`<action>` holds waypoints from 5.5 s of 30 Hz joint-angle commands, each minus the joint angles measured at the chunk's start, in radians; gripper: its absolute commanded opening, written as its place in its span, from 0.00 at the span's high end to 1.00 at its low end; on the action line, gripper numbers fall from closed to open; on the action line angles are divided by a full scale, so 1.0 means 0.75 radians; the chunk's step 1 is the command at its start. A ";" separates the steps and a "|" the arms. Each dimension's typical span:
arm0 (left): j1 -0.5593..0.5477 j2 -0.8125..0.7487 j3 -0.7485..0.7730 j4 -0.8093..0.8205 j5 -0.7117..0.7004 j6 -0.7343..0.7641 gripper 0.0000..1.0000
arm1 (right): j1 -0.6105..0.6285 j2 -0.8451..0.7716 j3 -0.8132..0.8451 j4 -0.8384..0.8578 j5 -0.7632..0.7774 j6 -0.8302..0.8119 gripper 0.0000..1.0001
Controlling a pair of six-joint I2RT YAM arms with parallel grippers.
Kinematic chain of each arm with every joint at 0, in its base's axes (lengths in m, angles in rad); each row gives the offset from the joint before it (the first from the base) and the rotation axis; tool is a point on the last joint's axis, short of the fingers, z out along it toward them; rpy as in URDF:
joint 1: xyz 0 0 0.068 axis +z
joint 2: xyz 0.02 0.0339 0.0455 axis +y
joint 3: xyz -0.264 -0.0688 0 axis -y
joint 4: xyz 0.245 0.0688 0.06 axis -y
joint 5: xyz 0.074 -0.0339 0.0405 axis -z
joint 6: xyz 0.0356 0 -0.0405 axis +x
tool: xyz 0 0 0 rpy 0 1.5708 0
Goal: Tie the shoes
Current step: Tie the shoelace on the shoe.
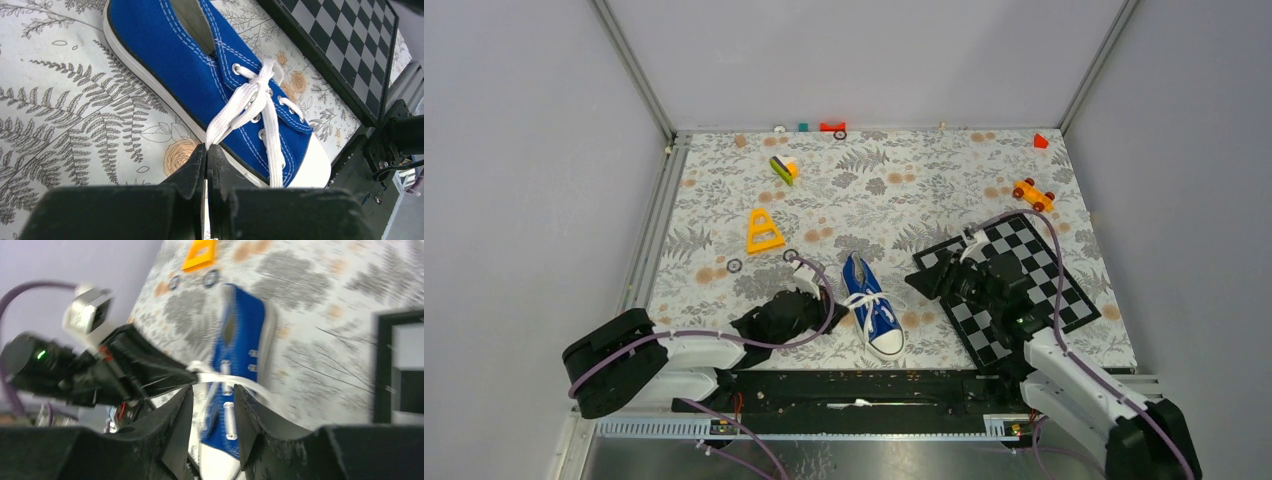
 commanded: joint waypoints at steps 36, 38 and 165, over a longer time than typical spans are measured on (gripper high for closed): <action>0.352 0.555 -0.052 0.884 0.590 -0.169 1.00 | 1.050 0.640 0.375 0.038 1.004 -1.538 0.48; 0.361 0.566 -0.059 0.909 0.603 -0.176 1.00 | 1.050 0.652 0.378 0.057 1.004 -1.540 0.50; 0.393 0.670 -0.053 1.052 0.717 -0.224 1.00 | 0.291 0.622 0.123 0.320 0.154 0.199 0.55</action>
